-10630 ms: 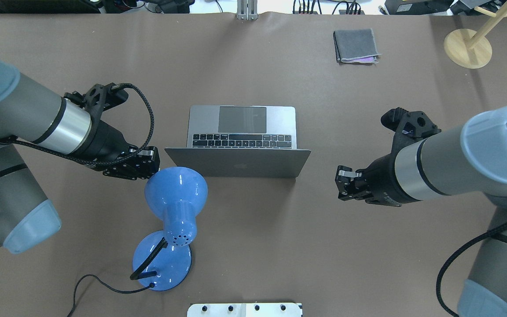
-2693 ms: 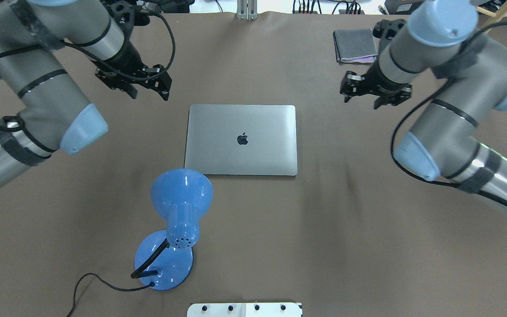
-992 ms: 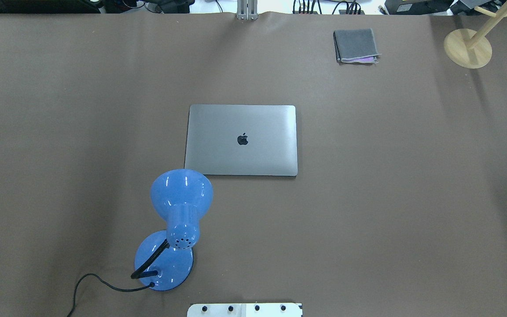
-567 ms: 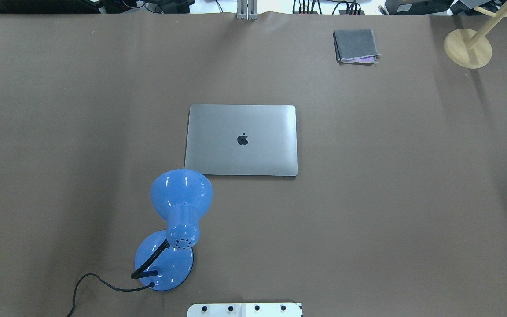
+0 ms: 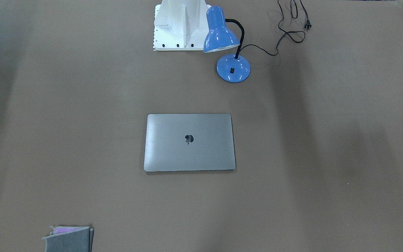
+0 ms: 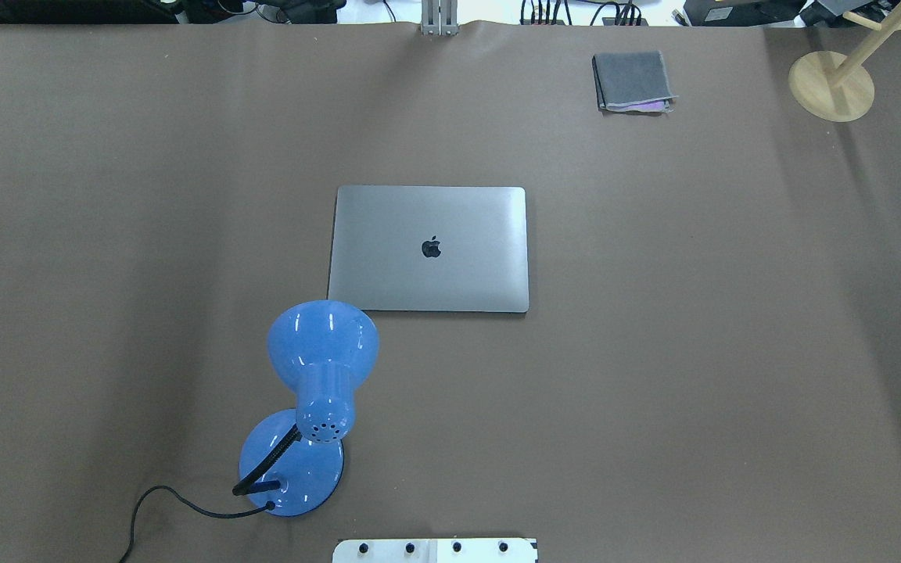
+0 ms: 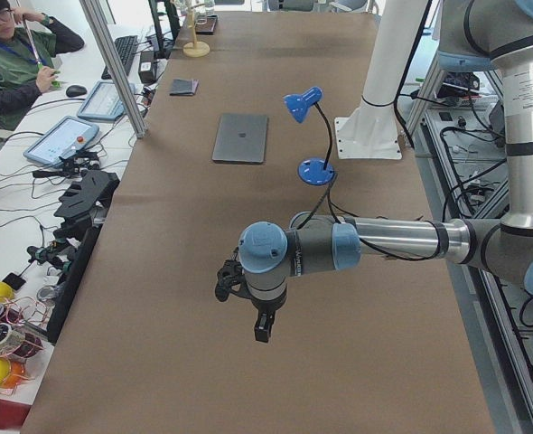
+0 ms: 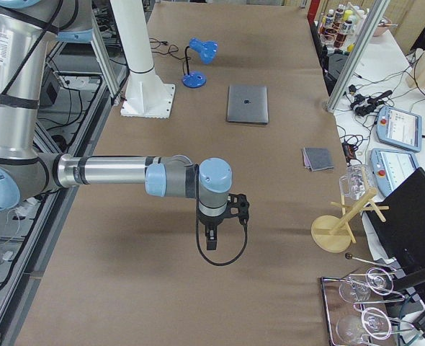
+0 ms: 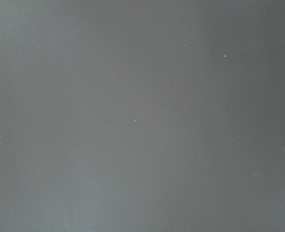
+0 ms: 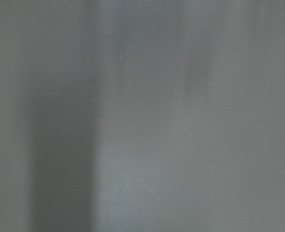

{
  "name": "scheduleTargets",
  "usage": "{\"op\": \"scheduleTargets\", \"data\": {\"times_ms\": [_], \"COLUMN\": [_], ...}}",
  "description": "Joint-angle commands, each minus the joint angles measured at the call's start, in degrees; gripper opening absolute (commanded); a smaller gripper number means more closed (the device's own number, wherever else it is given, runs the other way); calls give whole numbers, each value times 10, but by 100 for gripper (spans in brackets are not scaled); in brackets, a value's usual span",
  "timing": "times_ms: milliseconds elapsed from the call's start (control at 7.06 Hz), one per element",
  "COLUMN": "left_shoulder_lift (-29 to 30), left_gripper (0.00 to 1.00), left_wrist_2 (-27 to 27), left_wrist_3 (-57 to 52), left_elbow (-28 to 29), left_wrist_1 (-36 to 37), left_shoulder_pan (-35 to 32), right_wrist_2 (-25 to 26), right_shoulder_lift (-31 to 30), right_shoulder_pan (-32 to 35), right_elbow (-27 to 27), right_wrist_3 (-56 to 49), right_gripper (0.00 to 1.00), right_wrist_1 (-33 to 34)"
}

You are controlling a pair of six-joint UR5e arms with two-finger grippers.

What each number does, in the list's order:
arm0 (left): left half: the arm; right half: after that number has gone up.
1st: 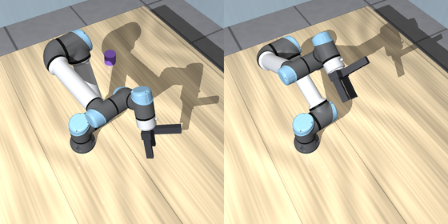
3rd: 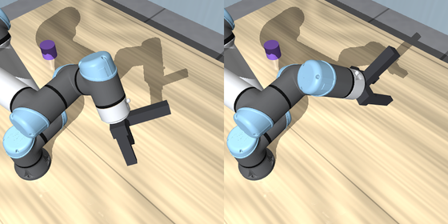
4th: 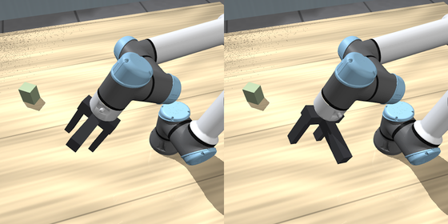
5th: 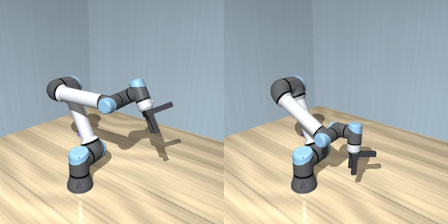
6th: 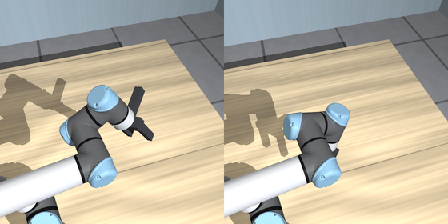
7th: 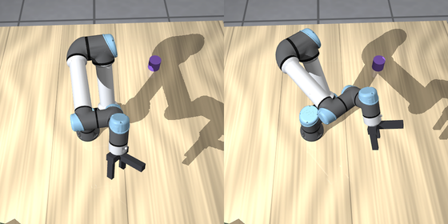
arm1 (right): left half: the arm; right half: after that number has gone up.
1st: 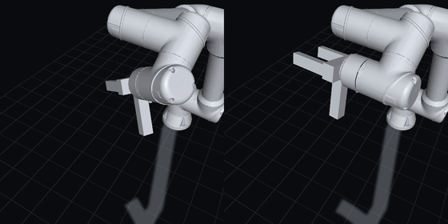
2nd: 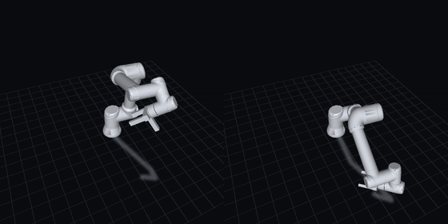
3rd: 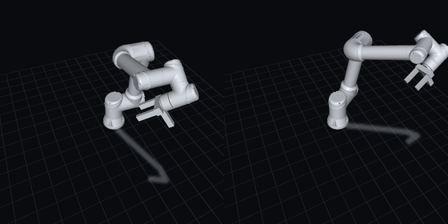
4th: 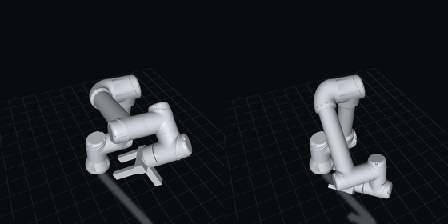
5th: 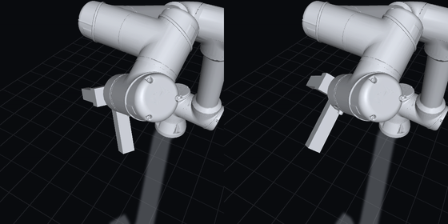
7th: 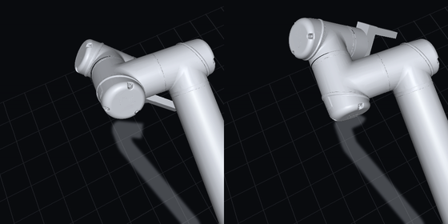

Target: Close laptop

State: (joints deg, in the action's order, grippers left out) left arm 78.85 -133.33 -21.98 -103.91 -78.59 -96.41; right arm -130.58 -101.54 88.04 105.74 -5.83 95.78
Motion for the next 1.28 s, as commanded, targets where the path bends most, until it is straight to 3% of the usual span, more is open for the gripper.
{"op": "scheduleTargets", "data": {"times_ms": [0, 1134], "left_shoulder_lift": [-1, -1], "left_gripper": [98, 98], "left_wrist_2": [0, -1], "left_wrist_3": [0, 0], "left_elbow": [1, -1], "left_wrist_1": [-1, -1], "left_shoulder_pan": [0, 1], "right_wrist_2": [-5, -6], "right_shoulder_lift": [29, 20], "right_shoulder_pan": [-6, -7], "right_elbow": [-1, -2], "right_wrist_3": [-1, -3], "right_gripper": [100, 100], "right_wrist_1": [27, 28]}}
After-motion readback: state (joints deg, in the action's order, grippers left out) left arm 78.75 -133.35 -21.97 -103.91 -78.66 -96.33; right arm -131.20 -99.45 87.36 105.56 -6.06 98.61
